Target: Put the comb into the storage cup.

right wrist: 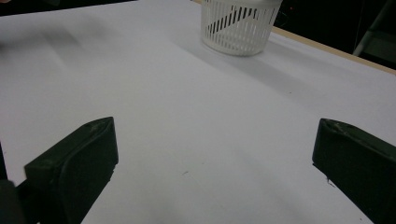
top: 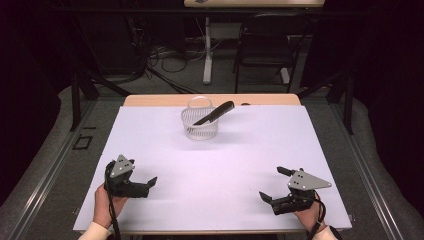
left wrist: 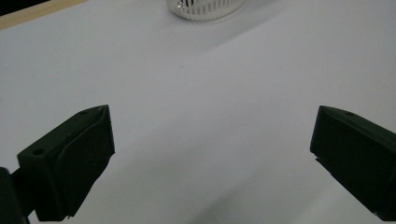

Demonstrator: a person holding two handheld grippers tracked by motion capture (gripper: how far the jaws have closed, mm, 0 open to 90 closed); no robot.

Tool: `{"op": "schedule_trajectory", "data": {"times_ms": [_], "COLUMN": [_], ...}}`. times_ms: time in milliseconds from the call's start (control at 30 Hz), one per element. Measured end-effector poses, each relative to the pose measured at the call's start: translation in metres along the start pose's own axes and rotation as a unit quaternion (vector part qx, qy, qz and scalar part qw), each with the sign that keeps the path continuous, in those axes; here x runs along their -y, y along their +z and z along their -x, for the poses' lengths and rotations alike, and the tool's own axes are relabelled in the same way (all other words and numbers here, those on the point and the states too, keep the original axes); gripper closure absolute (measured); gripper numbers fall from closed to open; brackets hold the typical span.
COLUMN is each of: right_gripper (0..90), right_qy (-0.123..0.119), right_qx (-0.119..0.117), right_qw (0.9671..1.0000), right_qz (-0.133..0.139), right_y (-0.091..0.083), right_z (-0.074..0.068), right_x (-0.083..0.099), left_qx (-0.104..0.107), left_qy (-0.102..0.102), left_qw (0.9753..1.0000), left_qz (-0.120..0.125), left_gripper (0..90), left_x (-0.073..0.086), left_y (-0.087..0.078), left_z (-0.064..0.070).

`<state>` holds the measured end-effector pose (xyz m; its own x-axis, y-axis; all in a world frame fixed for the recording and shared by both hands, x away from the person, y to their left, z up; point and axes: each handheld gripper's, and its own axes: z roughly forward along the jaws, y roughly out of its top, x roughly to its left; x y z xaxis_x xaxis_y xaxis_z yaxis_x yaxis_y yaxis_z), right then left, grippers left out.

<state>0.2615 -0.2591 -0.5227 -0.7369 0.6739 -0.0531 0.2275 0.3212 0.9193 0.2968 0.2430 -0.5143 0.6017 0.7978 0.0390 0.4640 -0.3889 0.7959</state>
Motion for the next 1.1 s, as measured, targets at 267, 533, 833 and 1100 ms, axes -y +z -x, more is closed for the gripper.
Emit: {"op": "schedule_trajectory", "data": {"times_ms": [267, 533, 833, 1100], "right_gripper": [0.0, 0.0, 0.0, 0.0], "right_qy": [-0.002, -0.001, -0.005, -0.008], "right_qx": [0.000, 0.000, 0.000, -0.001], "right_qw": [1.0000, 1.0000, 1.0000, 1.0000], "right_qz": [-0.001, -0.002, -0.004, -0.003], "right_y": [0.000, 0.000, 0.000, 0.000], "right_z": [0.000, 0.000, 0.000, -0.001], "right_x": [0.000, 0.000, 0.000, 0.000], "left_qx": [0.001, 0.001, 0.001, -0.002], "left_qy": [0.000, 0.005, 0.017, 0.015], "left_qw": [1.0000, 0.9997, 0.9990, 0.9986], "left_qz": [0.007, 0.024, 0.041, 0.050], "left_gripper": [0.0, 0.0, 0.0, 0.0], "left_x": [0.011, 0.021, 0.032, 0.034], "left_y": [0.001, -0.002, -0.007, -0.011], "left_z": [0.003, 0.008, 0.012, 0.011]}}
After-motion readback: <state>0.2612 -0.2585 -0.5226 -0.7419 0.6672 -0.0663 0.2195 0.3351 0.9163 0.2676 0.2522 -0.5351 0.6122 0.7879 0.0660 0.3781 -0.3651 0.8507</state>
